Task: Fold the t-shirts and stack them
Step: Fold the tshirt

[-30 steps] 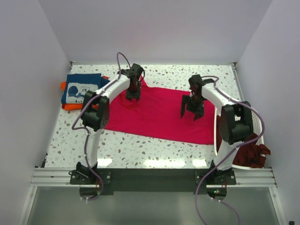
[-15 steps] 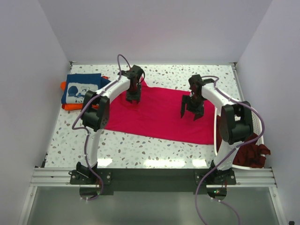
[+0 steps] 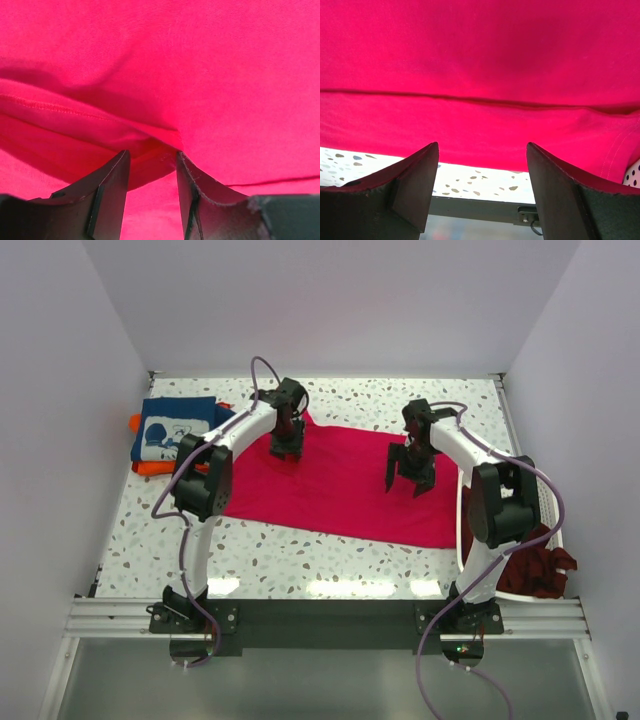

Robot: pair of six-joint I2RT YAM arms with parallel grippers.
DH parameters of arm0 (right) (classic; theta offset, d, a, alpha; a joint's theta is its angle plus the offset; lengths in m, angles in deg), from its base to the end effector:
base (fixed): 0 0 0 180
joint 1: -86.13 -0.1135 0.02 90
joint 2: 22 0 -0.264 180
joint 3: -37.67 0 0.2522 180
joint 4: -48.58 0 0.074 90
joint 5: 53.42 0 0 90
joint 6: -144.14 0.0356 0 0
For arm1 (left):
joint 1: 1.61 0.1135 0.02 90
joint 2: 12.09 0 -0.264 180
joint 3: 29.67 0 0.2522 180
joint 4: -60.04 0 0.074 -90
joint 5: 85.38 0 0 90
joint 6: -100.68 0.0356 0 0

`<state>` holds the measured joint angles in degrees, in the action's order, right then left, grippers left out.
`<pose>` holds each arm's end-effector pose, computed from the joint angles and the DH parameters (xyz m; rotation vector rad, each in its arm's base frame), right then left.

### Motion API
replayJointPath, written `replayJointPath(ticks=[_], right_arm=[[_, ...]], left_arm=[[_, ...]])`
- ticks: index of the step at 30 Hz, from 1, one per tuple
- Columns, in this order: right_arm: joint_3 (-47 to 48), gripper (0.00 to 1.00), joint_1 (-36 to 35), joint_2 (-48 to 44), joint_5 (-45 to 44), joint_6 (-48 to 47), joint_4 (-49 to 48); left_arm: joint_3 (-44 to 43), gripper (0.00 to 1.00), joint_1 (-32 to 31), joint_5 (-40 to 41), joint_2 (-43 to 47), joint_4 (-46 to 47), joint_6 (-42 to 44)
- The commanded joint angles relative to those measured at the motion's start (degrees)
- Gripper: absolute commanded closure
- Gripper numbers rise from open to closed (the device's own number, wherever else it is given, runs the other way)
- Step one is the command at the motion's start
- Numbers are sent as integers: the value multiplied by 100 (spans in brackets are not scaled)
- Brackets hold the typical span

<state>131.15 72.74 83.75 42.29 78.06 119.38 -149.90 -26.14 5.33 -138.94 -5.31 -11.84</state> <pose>0.3409 0.0848 0.2054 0.2709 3.0402 0.2033 0.4212 -0.1917 0.1915 0.0471 2.8432 -0.1639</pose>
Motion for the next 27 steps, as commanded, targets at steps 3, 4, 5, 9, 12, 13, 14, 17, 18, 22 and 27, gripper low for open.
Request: replayJointPath(ticks=[3,4,5,9,12,13,14,17,18,22,27], right_arm=[[105,26,-15,-134,79,-72,132],[96,26,-15,-143,70,-72,132],[87,26,-23,-152,70,-72,132],[35,26,-23,-169,70,-72,124],[17,26,-15,-178,53,-81,124],[17,26,-23,-195,52,-89,132],[17,26,-24,-196,44,-81,141],[-1,26,-15,-196,52,-90,124],[-1,26,-15,-204,52,-81,124],[-27,26,-15,-222,61,-72,106],[-27,26,-32,-239,53,-81,123]], left_arm=[[13,53,1,-229,406,-87,266],[22,53,1,-247,398,-96,275],[30,53,1,-290,389,-114,284],[83,53,1,-352,354,-114,319],[74,53,1,-475,354,-149,345],[83,53,1,-501,371,-149,363],[83,53,1,-545,397,-149,380],[39,46,1,-616,406,-167,433],[31,45,1,-659,406,-184,433],[13,43,1,-844,398,-114,389],[-13,43,1,-853,257,-44,363]])
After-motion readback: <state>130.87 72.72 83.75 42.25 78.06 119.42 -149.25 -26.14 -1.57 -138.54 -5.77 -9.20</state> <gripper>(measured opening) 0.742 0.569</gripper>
